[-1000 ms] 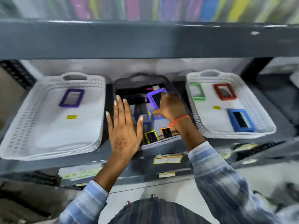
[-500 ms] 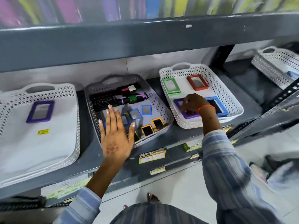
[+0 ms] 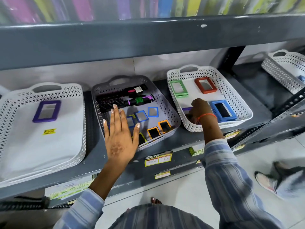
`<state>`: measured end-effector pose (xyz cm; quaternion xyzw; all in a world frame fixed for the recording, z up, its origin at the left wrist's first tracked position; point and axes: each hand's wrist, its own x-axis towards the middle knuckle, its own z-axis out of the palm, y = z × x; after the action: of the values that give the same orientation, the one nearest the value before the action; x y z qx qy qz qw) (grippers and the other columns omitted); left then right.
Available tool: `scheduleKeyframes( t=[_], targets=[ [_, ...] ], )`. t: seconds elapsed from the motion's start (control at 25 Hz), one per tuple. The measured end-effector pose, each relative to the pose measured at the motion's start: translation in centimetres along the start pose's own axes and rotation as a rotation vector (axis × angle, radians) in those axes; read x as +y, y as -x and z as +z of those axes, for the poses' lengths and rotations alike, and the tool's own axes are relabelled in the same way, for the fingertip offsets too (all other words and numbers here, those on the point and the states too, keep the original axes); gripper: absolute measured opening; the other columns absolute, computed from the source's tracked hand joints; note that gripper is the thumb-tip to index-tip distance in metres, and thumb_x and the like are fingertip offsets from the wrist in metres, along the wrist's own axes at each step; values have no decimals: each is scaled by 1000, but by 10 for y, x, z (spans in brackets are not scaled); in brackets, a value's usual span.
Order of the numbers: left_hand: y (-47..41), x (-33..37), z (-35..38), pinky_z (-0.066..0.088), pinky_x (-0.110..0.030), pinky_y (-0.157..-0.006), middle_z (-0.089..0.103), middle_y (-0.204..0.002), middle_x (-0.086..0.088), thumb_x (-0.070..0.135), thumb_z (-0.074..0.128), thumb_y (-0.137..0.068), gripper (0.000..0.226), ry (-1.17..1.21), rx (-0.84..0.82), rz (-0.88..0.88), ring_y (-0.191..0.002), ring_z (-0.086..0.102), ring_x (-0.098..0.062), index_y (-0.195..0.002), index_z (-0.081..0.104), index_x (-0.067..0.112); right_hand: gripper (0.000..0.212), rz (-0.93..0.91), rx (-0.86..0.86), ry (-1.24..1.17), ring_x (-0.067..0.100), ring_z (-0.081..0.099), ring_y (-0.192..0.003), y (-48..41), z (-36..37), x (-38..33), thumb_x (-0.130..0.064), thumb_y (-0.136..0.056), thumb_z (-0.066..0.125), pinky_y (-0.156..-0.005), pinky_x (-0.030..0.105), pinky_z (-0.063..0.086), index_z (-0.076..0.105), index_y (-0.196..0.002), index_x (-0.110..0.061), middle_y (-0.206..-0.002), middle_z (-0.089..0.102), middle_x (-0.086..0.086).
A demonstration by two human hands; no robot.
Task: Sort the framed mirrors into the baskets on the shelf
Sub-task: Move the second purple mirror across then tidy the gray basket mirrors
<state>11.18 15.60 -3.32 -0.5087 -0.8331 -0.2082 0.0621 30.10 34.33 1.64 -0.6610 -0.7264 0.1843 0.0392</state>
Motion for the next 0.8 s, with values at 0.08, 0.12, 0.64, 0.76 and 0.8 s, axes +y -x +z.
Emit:
scheduleKeyframes(
  t=[0.08, 0.12, 0.64, 0.76, 0.8],
  targets=[
    [-4, -8, -7, 2, -46, -115, 6, -158, -12, 54, 20, -93, 73, 7, 36, -20, -145, 6, -23, -146, 18, 3, 32, -51, 120, -90, 38, 54, -120, 2, -14, -23, -4, -89, 54, -101, 38, 44, 57, -121, 4, -129, 58, 25],
    [-6, -15, -12, 3, -46, -115, 7, -158, -13, 53, 22, -93, 72, 4, 62, -40, -145, 7, -24, -146, 19, 3, 32, -107, 140, -117, 37, 53, -121, 6, -19, -40, -6, -90, 53, -101, 37, 43, 57, -121, 4, -130, 57, 24],
    [34, -181, -77, -4, -45, -115, 13, -157, -13, 55, 17, -90, 77, -210, 185, -584, -144, 8, -23, -146, 19, 3, 35, -900, -254, -216, 35, 56, -119, 109, 94, -294, -17, -90, 54, -98, 38, 45, 58, -120, 1, -127, 62, 22],
    [42, -192, -82, -7, -43, -114, 11, -158, -9, 60, 10, -86, 82, -197, 144, -657, -145, 7, -20, -147, 17, 6, 38, -877, -367, -187, 36, 53, -123, 115, 130, -339, -20, -92, 53, -102, 39, 43, 55, -123, 3, -131, 58, 23],
    [42, -192, -82, -8, -42, -114, 10, -158, -8, 62, 7, -84, 84, -200, 139, -662, -145, 7, -19, -147, 16, 7, 41, -842, -392, -169, 37, 51, -125, 113, 141, -351, -22, -93, 52, -103, 39, 42, 53, -125, 4, -133, 56, 24]
  ],
)
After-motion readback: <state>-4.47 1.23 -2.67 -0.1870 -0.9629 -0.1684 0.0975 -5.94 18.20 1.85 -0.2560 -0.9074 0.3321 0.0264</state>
